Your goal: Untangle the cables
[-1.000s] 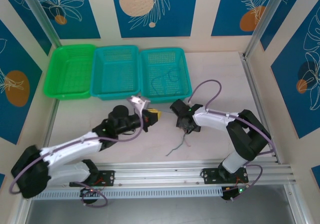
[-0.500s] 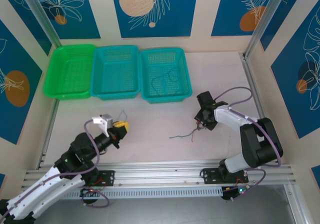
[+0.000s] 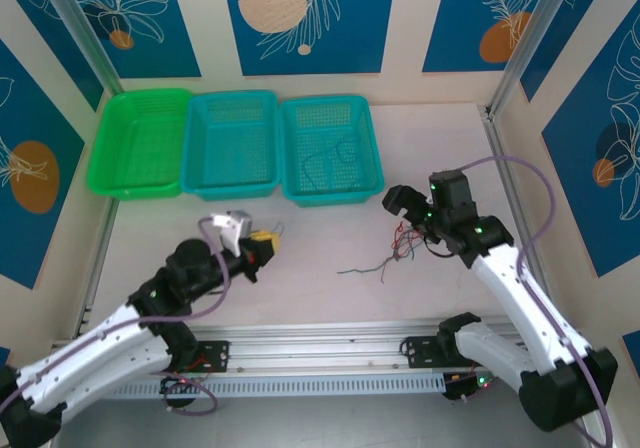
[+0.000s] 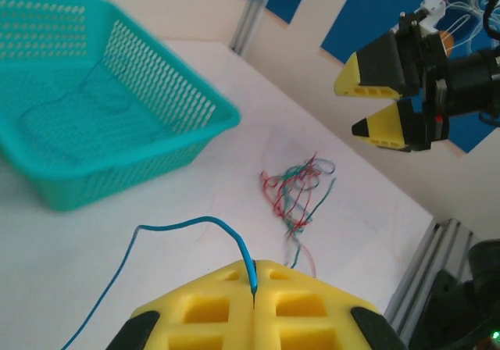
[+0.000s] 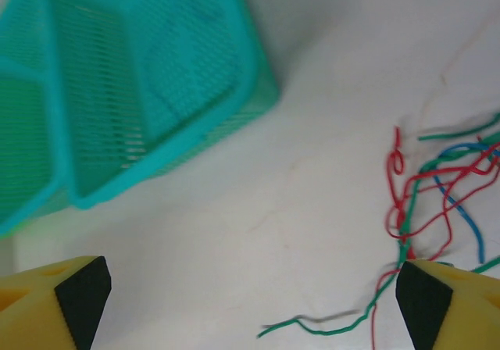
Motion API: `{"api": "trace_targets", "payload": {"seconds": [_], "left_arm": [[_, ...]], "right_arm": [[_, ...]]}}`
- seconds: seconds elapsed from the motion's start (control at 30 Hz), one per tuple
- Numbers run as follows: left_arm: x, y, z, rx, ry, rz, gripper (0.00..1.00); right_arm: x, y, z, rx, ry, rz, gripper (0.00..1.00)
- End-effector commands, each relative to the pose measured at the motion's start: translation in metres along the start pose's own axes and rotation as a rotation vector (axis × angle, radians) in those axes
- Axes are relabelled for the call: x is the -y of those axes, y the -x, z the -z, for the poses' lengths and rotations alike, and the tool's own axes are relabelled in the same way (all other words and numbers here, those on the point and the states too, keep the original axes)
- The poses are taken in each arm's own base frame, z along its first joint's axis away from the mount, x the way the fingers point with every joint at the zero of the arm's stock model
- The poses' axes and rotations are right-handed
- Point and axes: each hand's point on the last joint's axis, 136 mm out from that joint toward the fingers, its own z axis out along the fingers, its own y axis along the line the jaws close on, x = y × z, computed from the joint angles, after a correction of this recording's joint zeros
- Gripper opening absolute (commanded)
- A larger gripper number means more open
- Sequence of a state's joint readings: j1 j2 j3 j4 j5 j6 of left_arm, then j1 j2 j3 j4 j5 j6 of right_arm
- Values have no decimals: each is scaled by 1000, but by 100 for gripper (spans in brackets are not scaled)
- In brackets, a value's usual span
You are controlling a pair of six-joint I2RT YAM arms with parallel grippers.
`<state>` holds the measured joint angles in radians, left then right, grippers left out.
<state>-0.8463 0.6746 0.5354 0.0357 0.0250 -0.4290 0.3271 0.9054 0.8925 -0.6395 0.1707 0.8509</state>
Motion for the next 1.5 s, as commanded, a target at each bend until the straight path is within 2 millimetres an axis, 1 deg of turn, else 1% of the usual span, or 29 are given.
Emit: {"api": "trace_targets", "payload": {"seconds": [0.0,0.07,0.13,0.17,0.23,0.3,0.33,0.4,0.47,0.53,0.57,0.63,0.67,0.7,0.73,0.77,0.8,0.83,0.9,1.0,1.07,1.13,1.17,1.23,1.33,1.4,1.47], "left_arm": [[31,61,-26,100,-85,-73,0],[36,85,-48,108,-62,-107,0],[36,114,-72,116,-20,-148,0],[31,125,-81,120,13,-144,0],[12,152,-102,141,74,-87,0],[-5,172,-120,174,104,-41,0],[-15,178,-131,180,118,-29,0],[-33,184,-151,175,152,-21,0],[-56,180,-175,146,180,3,0],[-80,171,-199,108,203,47,0],[-91,164,-210,83,213,64,0],[-108,147,-232,23,242,78,0],[-115,139,-240,-5,260,77,0],[-124,131,-246,-37,291,79,17],[-130,128,-249,-55,318,74,46],[-132,126,-250,-65,329,65,67],[-133,127,-249,-66,336,58,82],[-131,129,-246,-60,335,51,92],[-124,135,-236,-43,321,41,100],[-101,144,-215,-25,267,5,100],[-78,144,-201,-36,211,-28,100],[-46,140,-185,-57,129,-73,100],[-33,137,-177,-68,99,-96,100],[1,125,-160,-90,35,-165,100],[38,102,-136,-106,-36,-227,100],[51,84,-125,-113,-65,-237,100],[57,65,-117,-124,-78,-235,100]], "right_arm": [[-17,-3,29,-1,84,44,99],[-22,1,42,26,106,46,100],[-25,1,50,32,125,45,100],[-26,1,52,31,129,47,99],[-27,-1,56,27,137,53,99],[-25,-2,58,27,133,56,99],[-24,-3,59,27,133,58,100],[-22,-5,59,25,132,63,100],[-20,-7,58,22,126,66,100],[-14,-7,56,25,107,58,100],[-12,-7,54,25,99,54,100],[-4,-8,51,24,68,25,100],[0,-8,49,20,54,17,100],[3,-8,48,15,43,11,100],[6,-9,46,9,28,4,100],[10,-10,44,4,16,1,100],[13,-10,41,-6,4,-5,100],[18,-10,37,-16,-13,-18,100],[28,-11,27,-51,-39,-58,100],[43,-9,8,-119,-54,-140,100],[56,-5,-8,-157,-76,-189,100],[71,-1,-28,-193,-99,-240,100],[77,1,-36,-205,-106,-260,100],[88,5,-55,-230,-123,-283,100],[101,4,-83,-262,-182,-276,100],[113,0,-98,-278,-263,-262,99],[129,-7,-108,-285,-361,-273,97]]}}
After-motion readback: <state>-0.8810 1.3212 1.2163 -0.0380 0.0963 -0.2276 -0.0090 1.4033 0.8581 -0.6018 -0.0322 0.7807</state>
